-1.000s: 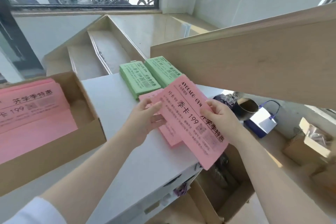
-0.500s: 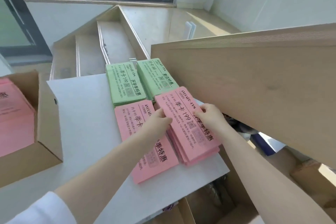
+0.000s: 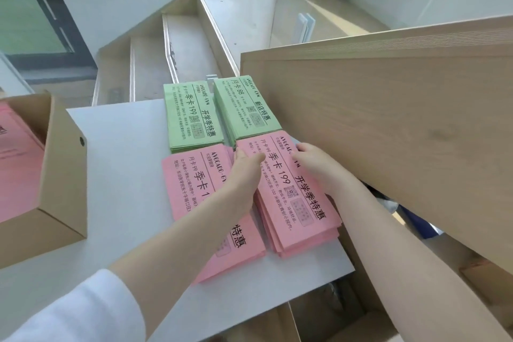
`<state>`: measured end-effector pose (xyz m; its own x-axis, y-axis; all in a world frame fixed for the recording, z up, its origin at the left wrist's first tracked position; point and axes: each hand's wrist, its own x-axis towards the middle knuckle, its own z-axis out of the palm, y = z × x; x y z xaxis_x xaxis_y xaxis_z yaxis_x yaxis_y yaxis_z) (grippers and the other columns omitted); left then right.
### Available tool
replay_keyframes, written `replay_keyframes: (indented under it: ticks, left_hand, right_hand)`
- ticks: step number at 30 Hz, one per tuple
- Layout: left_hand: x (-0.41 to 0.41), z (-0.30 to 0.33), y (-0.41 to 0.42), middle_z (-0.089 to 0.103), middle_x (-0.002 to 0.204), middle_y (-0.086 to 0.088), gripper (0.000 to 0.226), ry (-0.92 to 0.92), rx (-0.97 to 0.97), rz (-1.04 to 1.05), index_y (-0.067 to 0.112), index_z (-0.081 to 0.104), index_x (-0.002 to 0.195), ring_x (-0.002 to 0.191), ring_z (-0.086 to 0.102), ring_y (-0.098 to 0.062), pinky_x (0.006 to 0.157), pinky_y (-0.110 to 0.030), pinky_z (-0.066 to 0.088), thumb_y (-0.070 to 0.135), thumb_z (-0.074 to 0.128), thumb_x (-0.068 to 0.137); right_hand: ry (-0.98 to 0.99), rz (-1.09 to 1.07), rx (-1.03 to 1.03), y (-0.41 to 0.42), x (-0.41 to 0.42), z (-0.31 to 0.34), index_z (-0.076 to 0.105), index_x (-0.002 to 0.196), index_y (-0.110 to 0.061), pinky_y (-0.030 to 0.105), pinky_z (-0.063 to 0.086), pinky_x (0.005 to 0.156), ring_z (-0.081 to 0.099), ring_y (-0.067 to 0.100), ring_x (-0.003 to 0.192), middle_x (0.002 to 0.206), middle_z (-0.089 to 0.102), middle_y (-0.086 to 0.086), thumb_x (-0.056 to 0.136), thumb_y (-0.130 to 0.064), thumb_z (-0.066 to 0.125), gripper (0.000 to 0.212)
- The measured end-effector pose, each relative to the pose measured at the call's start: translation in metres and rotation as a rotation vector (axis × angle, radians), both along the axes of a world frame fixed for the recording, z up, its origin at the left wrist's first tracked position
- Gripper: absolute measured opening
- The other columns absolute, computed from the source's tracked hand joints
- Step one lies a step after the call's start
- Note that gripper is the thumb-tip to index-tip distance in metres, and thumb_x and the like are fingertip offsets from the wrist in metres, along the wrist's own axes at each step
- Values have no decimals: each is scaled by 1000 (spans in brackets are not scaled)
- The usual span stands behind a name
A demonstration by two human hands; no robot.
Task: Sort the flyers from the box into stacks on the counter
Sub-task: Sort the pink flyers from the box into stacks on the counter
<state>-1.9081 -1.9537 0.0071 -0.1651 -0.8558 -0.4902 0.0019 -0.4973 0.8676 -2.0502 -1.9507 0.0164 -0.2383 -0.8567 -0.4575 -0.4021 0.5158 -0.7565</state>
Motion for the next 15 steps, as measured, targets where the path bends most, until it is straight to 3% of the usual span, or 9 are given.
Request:
replay_keyframes:
  ticks: [2,6,8,11,13,15]
  left_hand:
    - [-2,-2,-4,44,141,3,56,33,13,11,29,24,143,119,51,-22,101,-46,42,22,43,91]
    - [0,-2,-4,61,122,-1,42,119,40,8,25,42,132,107,61,-23,96,-46,46,11,38,92]
    - [0,1,3,62,120,-2,38,148,58,36,25,43,128,103,62,-23,92,-46,49,12,39,93]
    - [-2,1,29,61,120,-4,39,189,97,59,23,37,133,90,64,-19,68,-36,52,17,41,94]
    - [-2,-4,49,62,118,-5,40,205,122,52,22,36,133,86,66,-20,66,-38,53,20,42,94]
    - [-3,-15,66,60,121,-4,44,203,152,27,23,34,134,96,65,-23,82,-44,51,27,44,92]
  right_hand:
    - [-183,7,29,-2,2,-2,51,123,-19,47,53,87,66,29,99,112,67,10,96,-18,39,30]
    - [-259,36,54,1,-4,-10,47,127,-26,48,54,84,68,27,96,109,69,8,96,-23,40,32]
    - [-318,7,31,4,-7,-7,49,125,-23,40,58,73,68,27,93,109,68,9,98,-22,38,30]
    - [-249,-37,-6,23,-11,-1,46,113,-13,18,50,47,64,14,83,107,61,2,99,-25,39,20]
    - [-161,-1,-18,45,-18,-8,47,115,-17,23,52,67,61,15,104,119,56,-3,97,-30,43,22]
    - [-168,8,-10,70,-22,-16,56,116,-20,31,49,87,60,16,108,120,62,-2,96,-26,45,23]
